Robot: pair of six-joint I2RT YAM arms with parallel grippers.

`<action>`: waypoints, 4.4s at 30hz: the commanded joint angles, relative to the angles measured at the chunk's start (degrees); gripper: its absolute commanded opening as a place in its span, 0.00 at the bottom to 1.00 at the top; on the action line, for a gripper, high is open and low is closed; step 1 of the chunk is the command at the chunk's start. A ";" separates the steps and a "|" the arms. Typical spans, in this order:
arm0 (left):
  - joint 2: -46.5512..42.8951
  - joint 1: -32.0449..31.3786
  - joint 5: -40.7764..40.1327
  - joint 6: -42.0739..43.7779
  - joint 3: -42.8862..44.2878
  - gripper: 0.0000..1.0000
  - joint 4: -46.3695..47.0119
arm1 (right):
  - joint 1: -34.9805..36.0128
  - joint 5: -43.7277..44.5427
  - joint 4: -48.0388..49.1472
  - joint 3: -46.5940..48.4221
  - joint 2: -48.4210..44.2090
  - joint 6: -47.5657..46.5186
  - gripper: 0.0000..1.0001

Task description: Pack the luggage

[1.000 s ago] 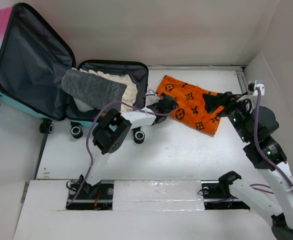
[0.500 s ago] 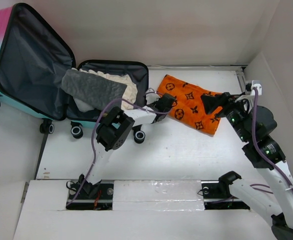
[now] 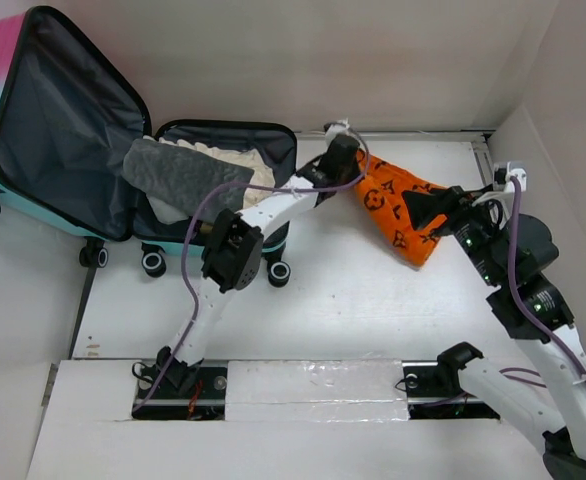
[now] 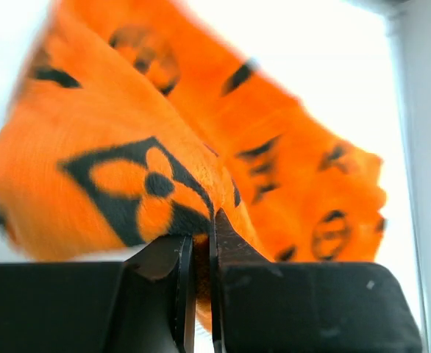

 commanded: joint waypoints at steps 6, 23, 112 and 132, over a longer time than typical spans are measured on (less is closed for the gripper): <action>-16.85 6.26 1.19 26.28 8.44 0.00 -12.43 | 0.63 -0.82 4.43 2.17 0.64 -0.80 0.77; -42.80 51.79 22.11 19.09 -30.60 0.00 1.63 | 0.63 -4.95 5.49 0.51 1.16 -0.27 0.77; -68.03 11.02 58.73 42.63 -30.69 0.87 -25.25 | 17.24 6.20 7.68 -8.73 10.04 3.51 0.65; -43.26 47.56 5.58 10.22 -14.11 0.71 -10.05 | 14.34 5.51 11.90 -0.48 30.68 1.84 0.00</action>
